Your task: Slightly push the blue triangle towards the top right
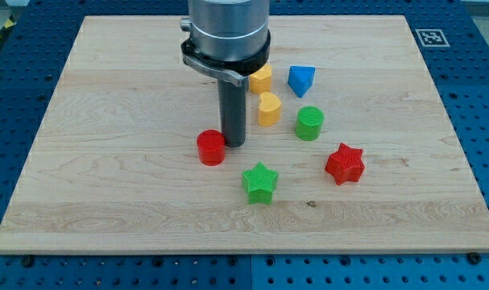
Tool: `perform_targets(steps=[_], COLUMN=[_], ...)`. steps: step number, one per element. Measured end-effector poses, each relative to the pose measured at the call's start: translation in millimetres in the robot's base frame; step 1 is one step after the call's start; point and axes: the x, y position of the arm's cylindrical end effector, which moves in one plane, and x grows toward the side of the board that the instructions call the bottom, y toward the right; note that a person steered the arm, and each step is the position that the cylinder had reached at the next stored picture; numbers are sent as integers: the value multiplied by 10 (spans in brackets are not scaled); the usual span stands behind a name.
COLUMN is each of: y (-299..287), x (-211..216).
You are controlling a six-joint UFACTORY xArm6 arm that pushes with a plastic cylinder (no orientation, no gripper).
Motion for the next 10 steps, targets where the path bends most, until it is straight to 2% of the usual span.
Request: perform_targets(steps=[4,6,7,8,10], y=[-279,-912,-955,-757,227], x=[-84,-835,-1378,-1757,-1911])
